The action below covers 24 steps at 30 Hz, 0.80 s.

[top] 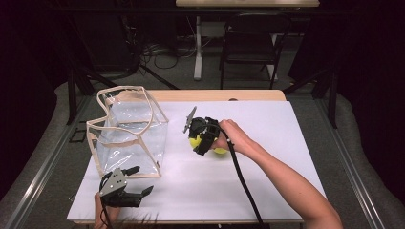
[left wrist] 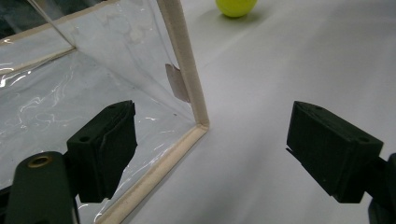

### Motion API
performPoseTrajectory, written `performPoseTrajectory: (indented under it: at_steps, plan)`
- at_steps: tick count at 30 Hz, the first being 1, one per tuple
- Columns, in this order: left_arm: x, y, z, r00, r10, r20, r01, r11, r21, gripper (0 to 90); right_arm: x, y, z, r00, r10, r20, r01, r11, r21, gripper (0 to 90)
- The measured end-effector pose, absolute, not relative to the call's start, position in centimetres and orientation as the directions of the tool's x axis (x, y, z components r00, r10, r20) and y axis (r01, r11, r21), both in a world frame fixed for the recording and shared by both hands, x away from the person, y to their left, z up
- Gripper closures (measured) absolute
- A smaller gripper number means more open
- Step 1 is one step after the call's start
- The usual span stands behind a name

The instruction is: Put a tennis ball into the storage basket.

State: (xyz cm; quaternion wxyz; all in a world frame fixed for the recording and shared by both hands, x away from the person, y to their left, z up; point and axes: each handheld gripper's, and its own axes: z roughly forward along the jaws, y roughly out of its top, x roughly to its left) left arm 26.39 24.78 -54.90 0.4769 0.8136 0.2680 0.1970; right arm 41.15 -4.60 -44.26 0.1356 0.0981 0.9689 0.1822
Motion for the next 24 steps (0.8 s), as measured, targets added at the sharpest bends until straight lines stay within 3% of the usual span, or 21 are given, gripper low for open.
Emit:
performPoseTrajectory:
  at_steps: [24]
  plan:
    - [26.4,24.8,-54.9,0.78,0.622,0.063,0.251,-0.403,0.88,15.8,42.1,-3.4,-42.7,-0.944,0.234,-0.231,0.135,0.916,0.378,26.5]
